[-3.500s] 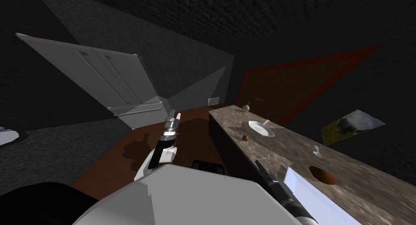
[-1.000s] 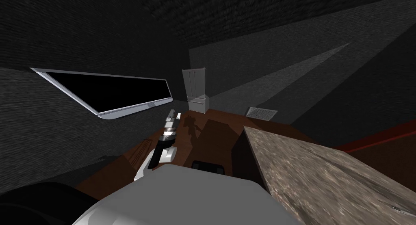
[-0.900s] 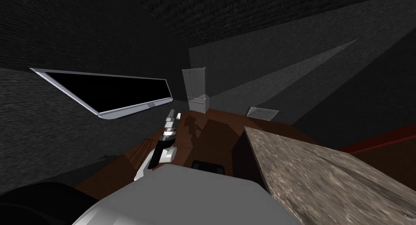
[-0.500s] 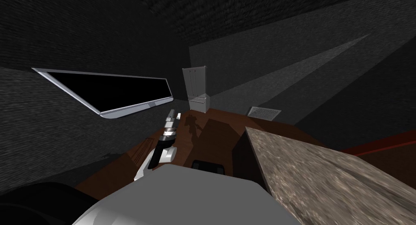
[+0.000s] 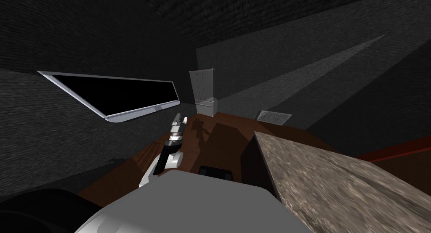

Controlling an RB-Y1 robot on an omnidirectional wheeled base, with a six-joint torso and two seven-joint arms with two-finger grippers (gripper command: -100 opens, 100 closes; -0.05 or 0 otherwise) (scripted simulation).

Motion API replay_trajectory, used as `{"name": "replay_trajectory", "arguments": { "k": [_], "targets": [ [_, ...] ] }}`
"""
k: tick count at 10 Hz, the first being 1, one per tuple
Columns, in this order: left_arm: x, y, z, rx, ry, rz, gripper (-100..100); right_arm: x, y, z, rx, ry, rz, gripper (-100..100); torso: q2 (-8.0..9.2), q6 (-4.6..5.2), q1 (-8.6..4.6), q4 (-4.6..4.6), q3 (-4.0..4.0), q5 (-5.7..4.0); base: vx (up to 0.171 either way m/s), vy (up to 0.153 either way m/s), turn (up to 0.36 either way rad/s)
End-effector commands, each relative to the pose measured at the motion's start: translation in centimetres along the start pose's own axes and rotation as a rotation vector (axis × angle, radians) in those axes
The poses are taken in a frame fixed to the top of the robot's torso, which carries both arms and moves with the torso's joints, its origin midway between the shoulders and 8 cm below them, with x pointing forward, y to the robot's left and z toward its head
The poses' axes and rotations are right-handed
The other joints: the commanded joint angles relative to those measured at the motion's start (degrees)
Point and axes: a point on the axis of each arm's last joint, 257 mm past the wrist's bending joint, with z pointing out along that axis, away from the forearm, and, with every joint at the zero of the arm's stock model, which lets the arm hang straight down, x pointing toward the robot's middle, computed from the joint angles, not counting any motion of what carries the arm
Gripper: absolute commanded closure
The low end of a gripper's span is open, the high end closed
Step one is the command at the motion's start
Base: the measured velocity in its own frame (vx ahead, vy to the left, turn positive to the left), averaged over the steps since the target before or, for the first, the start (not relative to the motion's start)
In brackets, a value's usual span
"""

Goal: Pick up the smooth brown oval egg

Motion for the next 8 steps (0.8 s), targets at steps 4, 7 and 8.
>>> {"name": "replay_trajectory", "arguments": {
  "k": [4,7,8],
  "targets": [
    [0.0,0.0,0.0,0.0,0.0,0.0,0,-0.2,0.1,-0.9,0.0,0.003,-0.009,100,0.0,0.01,0.01,0.0,0.0,0.0,0.002,0.0,-0.013],
    [0.0,0.0,0.0,0.0,0.0,0.0,0,-0.4,0.1,-1.5,-0.002,0.006,-0.015,100,-0.04,0.02,0.09,-0.01,-0.03,0.04,0.006,0.001,-0.039],
    [0.0,0.0,0.0,0.0,0.0,0.0,0,-0.4,0.1,-1.6,-0.002,0.006,-0.015,0,-0.03,0.01,0.06,0.0,-0.02,0.03,0.0,0.0,0.0]
  ]
}}
